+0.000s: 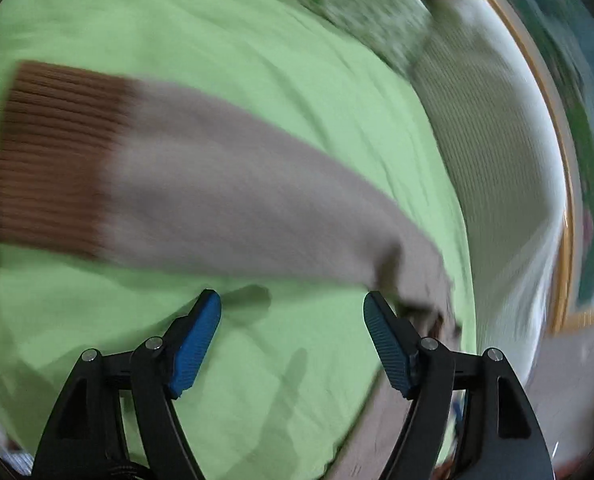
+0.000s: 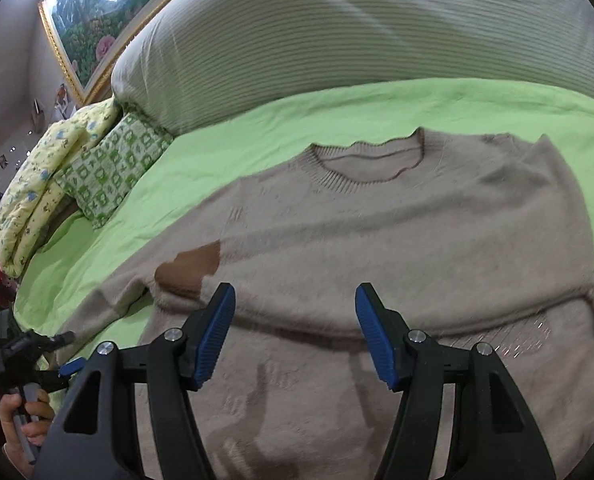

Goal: Fold small clothes

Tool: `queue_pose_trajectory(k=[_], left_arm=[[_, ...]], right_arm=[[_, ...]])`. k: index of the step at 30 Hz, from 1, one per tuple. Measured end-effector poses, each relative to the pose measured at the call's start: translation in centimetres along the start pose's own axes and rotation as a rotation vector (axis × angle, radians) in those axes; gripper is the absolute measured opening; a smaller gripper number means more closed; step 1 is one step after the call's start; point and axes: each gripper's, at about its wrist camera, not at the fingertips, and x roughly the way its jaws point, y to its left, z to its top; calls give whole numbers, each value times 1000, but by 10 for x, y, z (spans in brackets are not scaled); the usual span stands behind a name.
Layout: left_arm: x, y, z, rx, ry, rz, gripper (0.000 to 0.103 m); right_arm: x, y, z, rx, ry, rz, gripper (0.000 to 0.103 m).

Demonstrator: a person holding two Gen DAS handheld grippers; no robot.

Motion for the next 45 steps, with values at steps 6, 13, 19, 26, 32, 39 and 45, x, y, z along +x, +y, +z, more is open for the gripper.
queue_pose_trajectory(k=[6, 13, 19, 26, 32, 39, 45], left_arm=[[-4, 4, 31, -37, -130, 100, 52], [1, -51, 42, 154, -196, 130, 7], [12, -196, -11, 502, -164, -98, 7], [110, -365, -163, 947, 151, -242, 64], [148, -358, -252, 1181, 292, -191, 64], [111, -277, -189, 1108, 179, -36, 71], [118, -221, -101, 943, 93, 140, 76]], right_arm=[[-2, -1, -10, 44, 6, -23, 63], [-28, -34, -14, 111, -44, -103, 63], [-50, -60, -13, 165, -89, -110, 63], [-84, -96, -7, 238, -161, -148, 63], [-107, -124, -4, 283, -185, -204, 63], [-81, -128, 1, 286, -134, -159, 63], [-13, -99, 28, 278, -37, -7, 63]])
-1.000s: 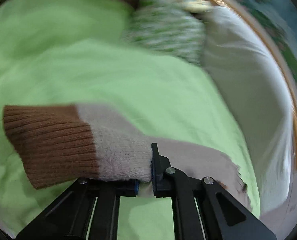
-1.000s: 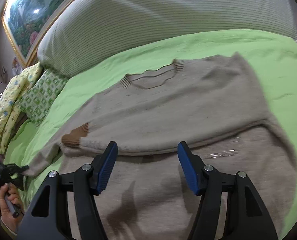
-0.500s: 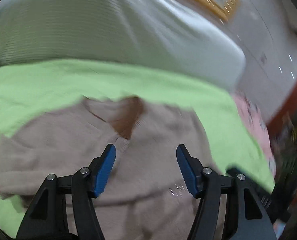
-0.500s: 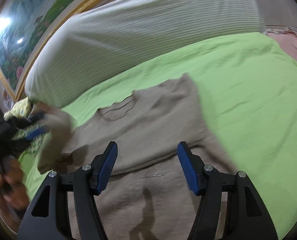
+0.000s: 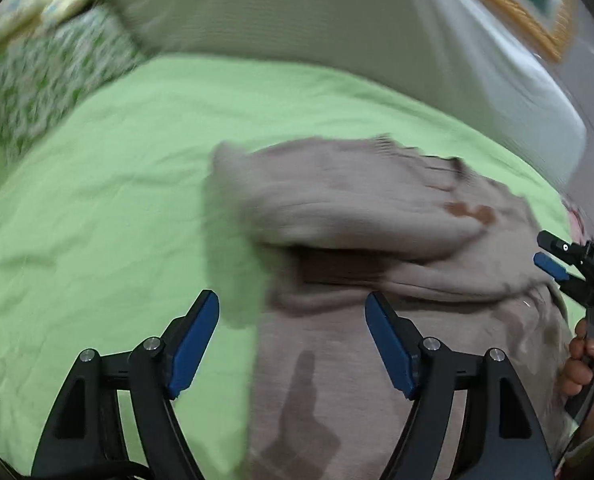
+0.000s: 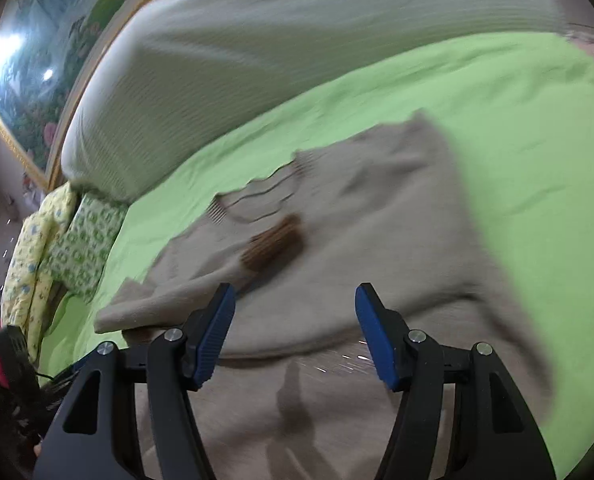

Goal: Fold small clothes

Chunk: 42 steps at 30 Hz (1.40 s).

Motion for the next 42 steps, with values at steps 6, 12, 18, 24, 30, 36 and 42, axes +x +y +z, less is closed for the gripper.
queue_pose_trajectory(k=[6, 12, 18, 24, 30, 36, 42], left_arm=[[42, 6, 17, 52, 44, 36, 76], [67, 18, 40, -24, 41, 56, 76], [71, 42, 59, -157, 26, 205, 70], [64, 2, 43, -12, 2, 238, 78], [72, 4, 37, -4, 41, 186, 76], [63, 0, 34, -3, 11, 189, 75], [63, 1, 16, 15, 67, 146, 75]], right_arm=[[76, 16, 17, 84, 128, 6, 63], [116, 9, 25, 147, 164, -5, 9], [32, 40, 70, 50, -104, 99, 8], [-39, 7, 73, -54, -293, -37, 8], [-2, -83, 37, 106, -89, -149, 8], [-13, -66, 48, 30, -163, -110, 8], [-2, -64, 42, -37, -50, -269, 20]])
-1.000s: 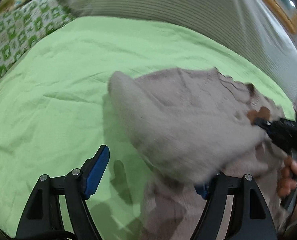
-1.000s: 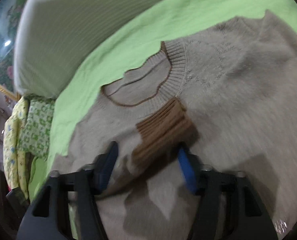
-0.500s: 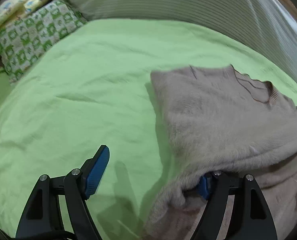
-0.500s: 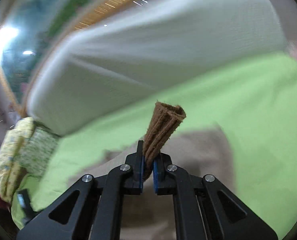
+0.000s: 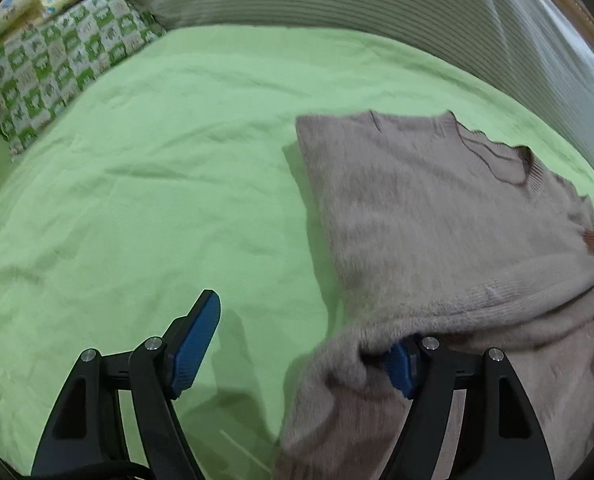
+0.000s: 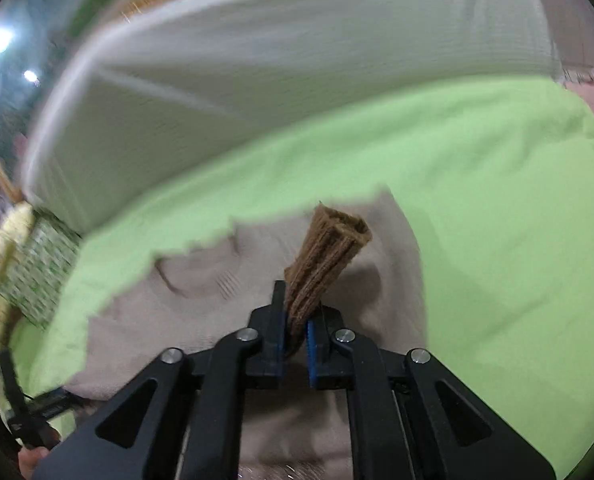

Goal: Fold small clothes

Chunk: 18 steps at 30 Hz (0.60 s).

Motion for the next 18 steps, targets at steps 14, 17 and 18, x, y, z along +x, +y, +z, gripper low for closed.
queue_pose_trajectory(k=[14, 17, 18], left_arm=[[-39, -20, 10, 23, -36, -128, 76], [-5, -26, 9, 41, 46, -68, 77], [0, -25, 7, 39, 67, -75, 77]], right_arm=[[-45, 33, -14, -133, -34, 20, 54], [-15, 36, -27, -197, 78, -60, 54], [-11, 30, -32, -184, 103, -91, 54]])
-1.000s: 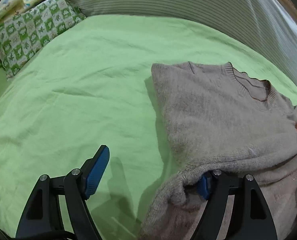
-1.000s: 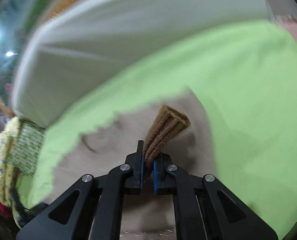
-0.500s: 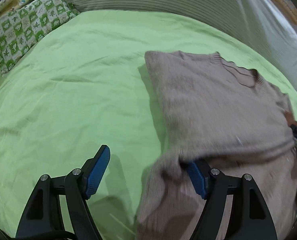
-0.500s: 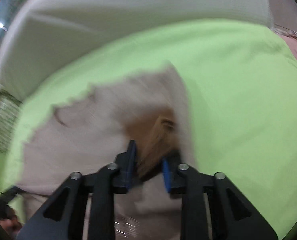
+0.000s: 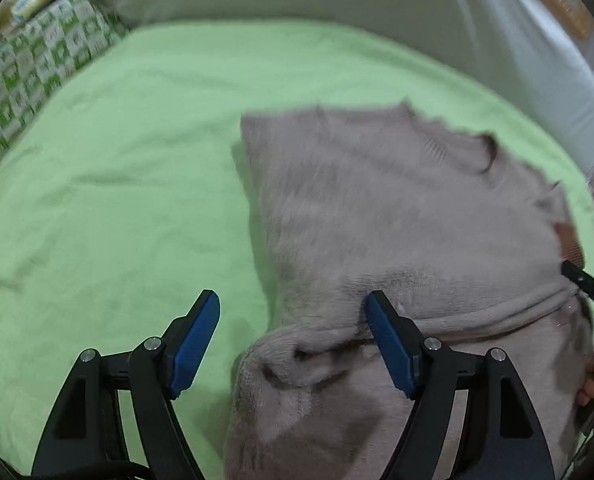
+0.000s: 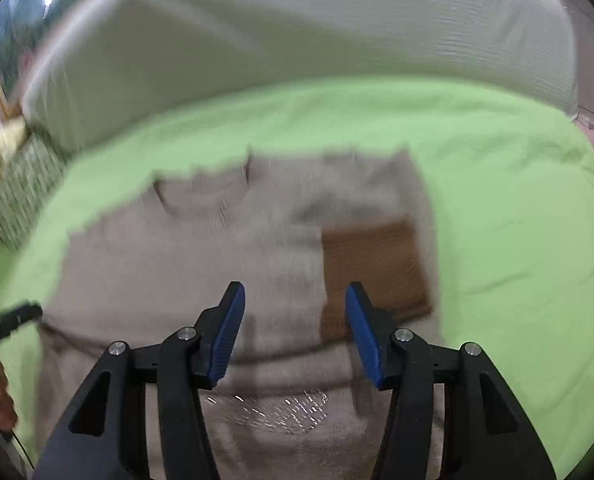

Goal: Fold small clothes
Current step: 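Release the sweater and move both grippers to the brown hem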

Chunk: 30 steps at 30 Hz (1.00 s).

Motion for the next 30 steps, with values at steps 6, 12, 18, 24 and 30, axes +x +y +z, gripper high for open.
queue_pose_trajectory(k=[6, 12, 18, 24, 30], left_arm=[[-17, 5, -17, 2, -7, -34, 76], [-57, 10, -58, -46, -16, -123, 76], [-88, 12, -97, -51, -11, -173, 77], [-103, 22, -126, -57, 10, -195, 78], [-103, 30, -153, -44, 47, -212, 78]], right_arm=[[-43, -27, -23, 65, -57, 39, 54], [-94, -25, -49, 94, -112, 99, 58], [-122, -14, -84, 106, -127, 132, 58], [-145, -22, -123, 132, -125, 125, 58], [-160, -36, -155, 163, -106, 108, 58]])
